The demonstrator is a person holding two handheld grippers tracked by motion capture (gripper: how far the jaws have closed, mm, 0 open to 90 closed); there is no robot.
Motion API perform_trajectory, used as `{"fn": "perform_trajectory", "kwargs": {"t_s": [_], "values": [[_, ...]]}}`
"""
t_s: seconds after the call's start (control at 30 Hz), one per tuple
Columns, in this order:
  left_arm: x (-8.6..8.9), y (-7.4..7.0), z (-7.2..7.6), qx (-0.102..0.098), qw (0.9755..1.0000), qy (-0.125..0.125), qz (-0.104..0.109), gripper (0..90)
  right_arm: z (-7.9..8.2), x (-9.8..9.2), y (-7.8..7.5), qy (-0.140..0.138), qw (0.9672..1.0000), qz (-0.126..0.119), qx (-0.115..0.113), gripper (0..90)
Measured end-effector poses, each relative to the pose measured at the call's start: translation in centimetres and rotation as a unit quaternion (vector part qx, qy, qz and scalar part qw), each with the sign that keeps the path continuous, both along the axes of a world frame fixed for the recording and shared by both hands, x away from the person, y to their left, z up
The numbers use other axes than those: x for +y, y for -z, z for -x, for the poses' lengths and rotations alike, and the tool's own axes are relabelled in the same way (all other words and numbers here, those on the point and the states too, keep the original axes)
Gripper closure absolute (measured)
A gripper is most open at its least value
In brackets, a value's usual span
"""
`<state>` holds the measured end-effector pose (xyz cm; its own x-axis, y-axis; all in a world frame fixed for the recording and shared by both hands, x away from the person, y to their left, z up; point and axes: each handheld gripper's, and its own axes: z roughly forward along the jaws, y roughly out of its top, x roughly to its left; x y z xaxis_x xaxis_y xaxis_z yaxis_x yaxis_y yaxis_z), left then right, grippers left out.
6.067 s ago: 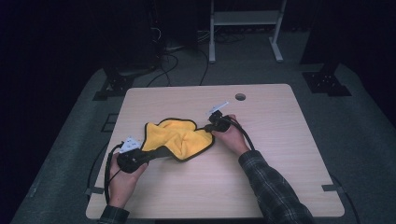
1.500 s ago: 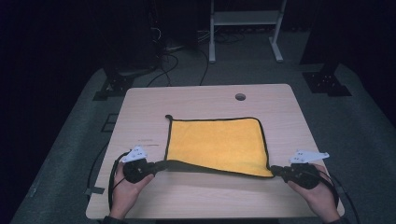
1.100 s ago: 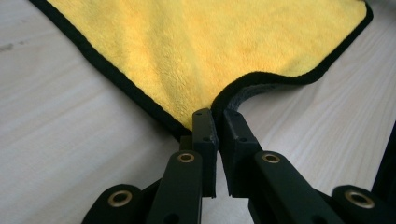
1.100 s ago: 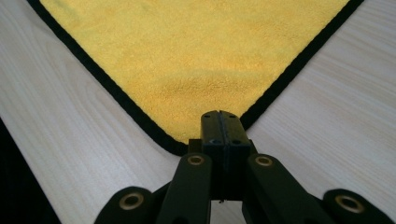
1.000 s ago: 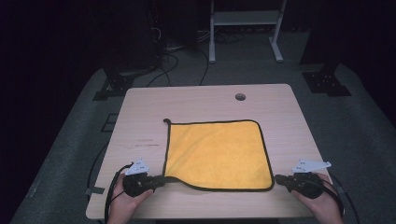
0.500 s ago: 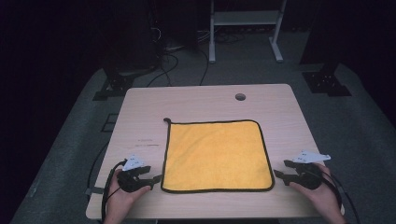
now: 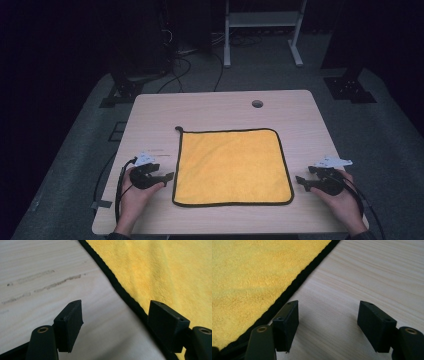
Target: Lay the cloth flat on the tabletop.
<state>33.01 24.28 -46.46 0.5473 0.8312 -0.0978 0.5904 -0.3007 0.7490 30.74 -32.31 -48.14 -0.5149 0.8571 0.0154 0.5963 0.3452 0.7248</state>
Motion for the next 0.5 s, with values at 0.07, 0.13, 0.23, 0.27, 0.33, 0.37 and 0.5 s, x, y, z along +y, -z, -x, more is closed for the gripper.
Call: {"fn": "perform_trajectory", "kwargs": {"t_s": [0.07,0.13,0.23,0.27,0.33,0.37,0.5], "values": [[-0.1,0.0,-0.5,-0.002,1.0,0.0,-0.002,27.7,0.0,0.0,0.1,0.002,1.0,0.0,-0.003,30.8],[-0.3,-0.1,-1.1,-0.004,1.0,-0.002,-0.004,27.7,0.0,0.0,0.2,0.001,1.0,-0.002,-0.009,27.9],[-0.4,-0.3,-1.7,-0.012,0.9999,-0.005,-0.001,28.0,0.0,0.0,0.5,0.001,0.9998,-0.008,-0.015,25.7],[-0.5,-0.3,-1.8,-0.014,0.9999,-0.007,0.004,28.8,0.0,0.0,0.5,0.002,0.9998,-0.008,-0.015,25.4],[-0.7,-0.4,-2.3,-0.011,0.9999,-0.008,-0.001,28.9,0.0,0.0,0.5,0.003,0.9998,-0.008,-0.016,25.0],[-0.7,-0.4,-2.4,-0.012,0.9999,-0.008,0.0,29.1,0.0,0.0,0.5,0.003,0.9998,-0.007,-0.016,25.0],[-1.4,-0.4,-3.4,-0.014,0.9998,-0.011,-0.002,29.5,0.0,0.0,0.5,0.002,0.9999,-0.007,-0.015,24.6]]}}
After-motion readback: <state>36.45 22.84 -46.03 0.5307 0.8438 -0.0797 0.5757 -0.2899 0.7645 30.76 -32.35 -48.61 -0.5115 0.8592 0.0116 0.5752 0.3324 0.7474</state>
